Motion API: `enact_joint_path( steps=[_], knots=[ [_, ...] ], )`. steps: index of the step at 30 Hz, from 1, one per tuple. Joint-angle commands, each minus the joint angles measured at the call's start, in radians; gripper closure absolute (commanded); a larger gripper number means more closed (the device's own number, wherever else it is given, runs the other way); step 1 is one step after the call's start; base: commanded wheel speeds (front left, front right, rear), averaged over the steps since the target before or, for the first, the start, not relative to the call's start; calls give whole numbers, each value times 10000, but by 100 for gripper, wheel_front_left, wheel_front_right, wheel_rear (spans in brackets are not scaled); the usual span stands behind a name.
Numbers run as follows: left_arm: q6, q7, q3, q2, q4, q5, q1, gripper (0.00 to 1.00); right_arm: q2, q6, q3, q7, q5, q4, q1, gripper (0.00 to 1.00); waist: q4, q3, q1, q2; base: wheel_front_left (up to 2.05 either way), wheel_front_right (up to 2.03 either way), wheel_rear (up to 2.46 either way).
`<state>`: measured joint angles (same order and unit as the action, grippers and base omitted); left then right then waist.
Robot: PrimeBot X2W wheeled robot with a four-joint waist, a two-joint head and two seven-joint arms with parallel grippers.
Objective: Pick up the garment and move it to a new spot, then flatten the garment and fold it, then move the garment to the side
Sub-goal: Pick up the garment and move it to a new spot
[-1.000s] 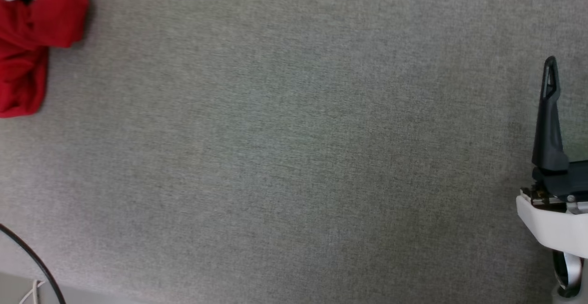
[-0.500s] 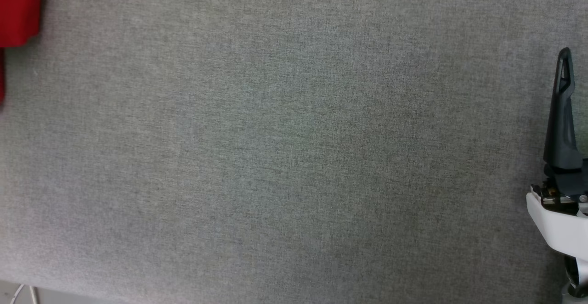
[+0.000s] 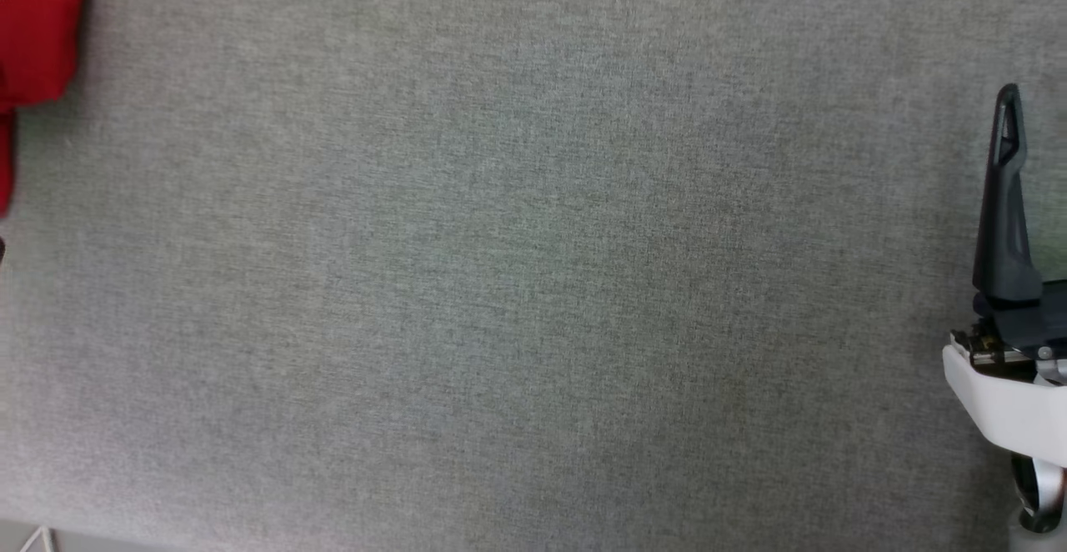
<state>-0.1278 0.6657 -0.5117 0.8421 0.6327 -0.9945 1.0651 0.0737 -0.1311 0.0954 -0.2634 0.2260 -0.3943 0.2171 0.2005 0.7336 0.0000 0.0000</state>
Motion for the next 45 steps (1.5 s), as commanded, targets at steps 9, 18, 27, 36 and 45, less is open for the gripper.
enact_joint_path(
  steps=[9,18,27,36,45],
  knots=[
    [-7,-1267,-1139,866,-1082,396,1100,100,-172,7,-301,-22,-358,508,109,0,-29,-1615,0,0,0,0,0],
    [-7,-1629,-2378,1193,-2674,741,2488,100,-243,7,-430,-21,-945,919,-151,0,-438,-2953,0,0,0,0,0],
    [-6,-1467,-3635,741,-4052,1121,3874,100,-249,7,-422,-22,-1607,1240,-397,0,-1459,-3815,0,0,0,0,0],
    [-6,-1590,-4980,139,-5281,1006,4407,100,-246,7,-301,-21,-2017,1468,-658,0,-2598,-4351,0,0,0,0,0],
    [-7,-2167,-6448,-589,-6319,1004,3498,100,-246,7,-256,-21,-2152,1577,-795,0,-3227,-4542,0,0,0,0,0]
  ],
)
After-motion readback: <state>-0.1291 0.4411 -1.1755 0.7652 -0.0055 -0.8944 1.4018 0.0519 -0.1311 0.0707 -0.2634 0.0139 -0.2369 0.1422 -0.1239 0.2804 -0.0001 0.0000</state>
